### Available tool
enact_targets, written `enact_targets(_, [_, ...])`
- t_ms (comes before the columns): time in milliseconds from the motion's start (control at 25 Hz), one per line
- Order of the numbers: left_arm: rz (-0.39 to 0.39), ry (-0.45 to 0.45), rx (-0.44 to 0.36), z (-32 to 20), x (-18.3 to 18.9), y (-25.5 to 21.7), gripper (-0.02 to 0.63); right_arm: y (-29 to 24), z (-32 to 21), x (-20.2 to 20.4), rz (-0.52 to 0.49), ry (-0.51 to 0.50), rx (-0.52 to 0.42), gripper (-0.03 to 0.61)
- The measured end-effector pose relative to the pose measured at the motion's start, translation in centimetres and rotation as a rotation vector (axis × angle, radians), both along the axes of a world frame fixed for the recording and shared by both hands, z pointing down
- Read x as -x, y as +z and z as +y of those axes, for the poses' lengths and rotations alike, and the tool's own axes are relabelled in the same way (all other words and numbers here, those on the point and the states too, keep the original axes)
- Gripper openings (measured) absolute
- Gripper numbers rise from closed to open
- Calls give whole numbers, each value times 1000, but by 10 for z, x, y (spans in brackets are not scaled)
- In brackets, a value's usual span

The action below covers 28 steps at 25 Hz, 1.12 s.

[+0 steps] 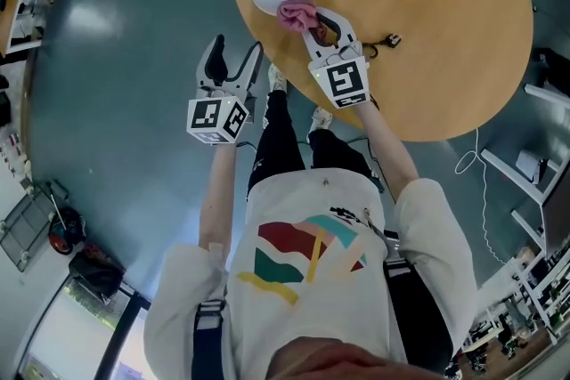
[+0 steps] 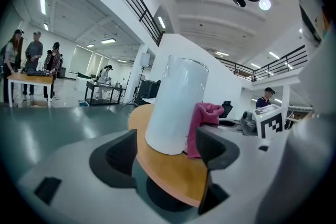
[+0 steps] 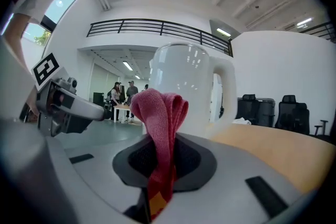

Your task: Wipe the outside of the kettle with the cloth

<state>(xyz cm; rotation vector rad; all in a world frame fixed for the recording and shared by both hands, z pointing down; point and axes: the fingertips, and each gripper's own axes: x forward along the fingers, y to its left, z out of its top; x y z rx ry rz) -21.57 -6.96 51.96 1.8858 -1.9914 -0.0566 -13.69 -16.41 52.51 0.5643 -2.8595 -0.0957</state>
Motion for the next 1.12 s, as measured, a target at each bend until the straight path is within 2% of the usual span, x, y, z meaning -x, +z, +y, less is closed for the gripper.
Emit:
enact_targets(160, [0, 2, 3, -9, 4, 2, 382, 15, -38, -18, 19, 91, 61, 44])
enact_targets(400, [-10, 9, -1, -22, 5, 1, 382, 27, -79, -19, 49, 141, 112, 44])
enact_targets(760, [-32, 23, -59, -32, 10, -29, 382, 18, -94, -24, 57, 198, 142, 44])
enact_targets(960, [-68, 46, -128, -44, 11, -57, 382, -27, -100, -35, 29, 195, 95, 44])
enact_targets(1120, [-80, 45, -179, -45, -6, -84, 382, -88, -99, -56, 57, 150, -28, 44])
